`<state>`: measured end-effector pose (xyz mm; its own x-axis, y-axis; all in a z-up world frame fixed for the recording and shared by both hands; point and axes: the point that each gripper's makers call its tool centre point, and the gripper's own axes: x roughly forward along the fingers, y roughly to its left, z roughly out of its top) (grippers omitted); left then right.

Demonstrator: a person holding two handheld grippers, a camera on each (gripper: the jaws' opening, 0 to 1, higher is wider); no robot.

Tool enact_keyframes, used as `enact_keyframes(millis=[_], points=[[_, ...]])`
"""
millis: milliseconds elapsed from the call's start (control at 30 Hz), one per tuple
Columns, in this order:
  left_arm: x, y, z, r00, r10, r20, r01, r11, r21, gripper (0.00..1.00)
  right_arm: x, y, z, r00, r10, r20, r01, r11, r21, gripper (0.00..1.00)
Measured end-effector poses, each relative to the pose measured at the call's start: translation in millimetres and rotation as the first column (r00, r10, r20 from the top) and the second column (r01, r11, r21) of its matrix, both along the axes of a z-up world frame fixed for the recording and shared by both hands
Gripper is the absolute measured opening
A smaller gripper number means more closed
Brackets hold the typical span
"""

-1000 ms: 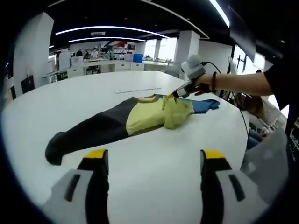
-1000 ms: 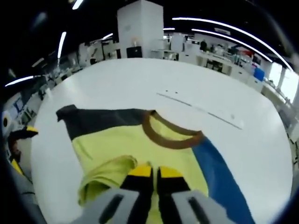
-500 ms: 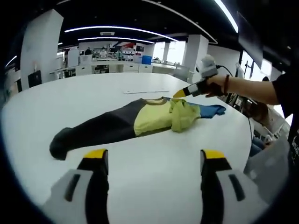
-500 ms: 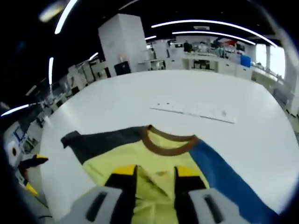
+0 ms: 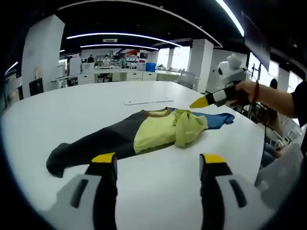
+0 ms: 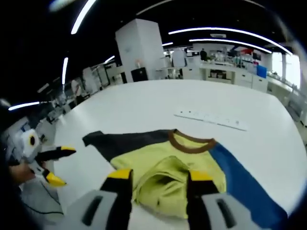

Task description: Fold the garment on the visible template until the final outline fits inside the template.

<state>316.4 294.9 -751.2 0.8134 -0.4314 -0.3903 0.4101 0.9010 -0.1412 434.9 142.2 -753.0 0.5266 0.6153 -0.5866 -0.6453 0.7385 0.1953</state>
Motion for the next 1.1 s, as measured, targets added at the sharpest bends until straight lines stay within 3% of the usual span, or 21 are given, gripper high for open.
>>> enact_keyframes(millis=[100,333,533,767,1100], points=[[3.8,-7.8,-3.4,1.000,-0.020,-0.005,0.020,1.000,0.007,0.60,-21.0,4.3,-5.4,1.000,0.009,-0.019,-0.009,1.000,0.022,0.40],[10.2,-30.0,-9.5,0.998,-0.060,-0.018,0.061,0.998,0.006,0.50,-38.3,7.7,-20.5,0.999,0.046,-0.023,-0.045,0.999,0.012,0.28],[20.7,-46.2,-18.7,0.996,-0.082,-0.029,0.081,0.996,-0.025,0.36,-45.3,14.1,-28.0,0.997,0.071,-0.015,-0.071,0.997,0.019,0.17],[35.2,-63.7,-27.6,0.996,-0.084,-0.037,0.083,0.996,-0.033,0.34,-53.7,20.4,-40.7,0.995,0.101,-0.011,-0.101,0.995,0.000,0.14],[51.4,-88.8,-44.0,0.991,-0.121,-0.059,0.120,0.992,-0.029,0.24,-50.7,19.2,-53.2,0.996,0.092,-0.014,-0.092,0.996,0.003,0.09]])
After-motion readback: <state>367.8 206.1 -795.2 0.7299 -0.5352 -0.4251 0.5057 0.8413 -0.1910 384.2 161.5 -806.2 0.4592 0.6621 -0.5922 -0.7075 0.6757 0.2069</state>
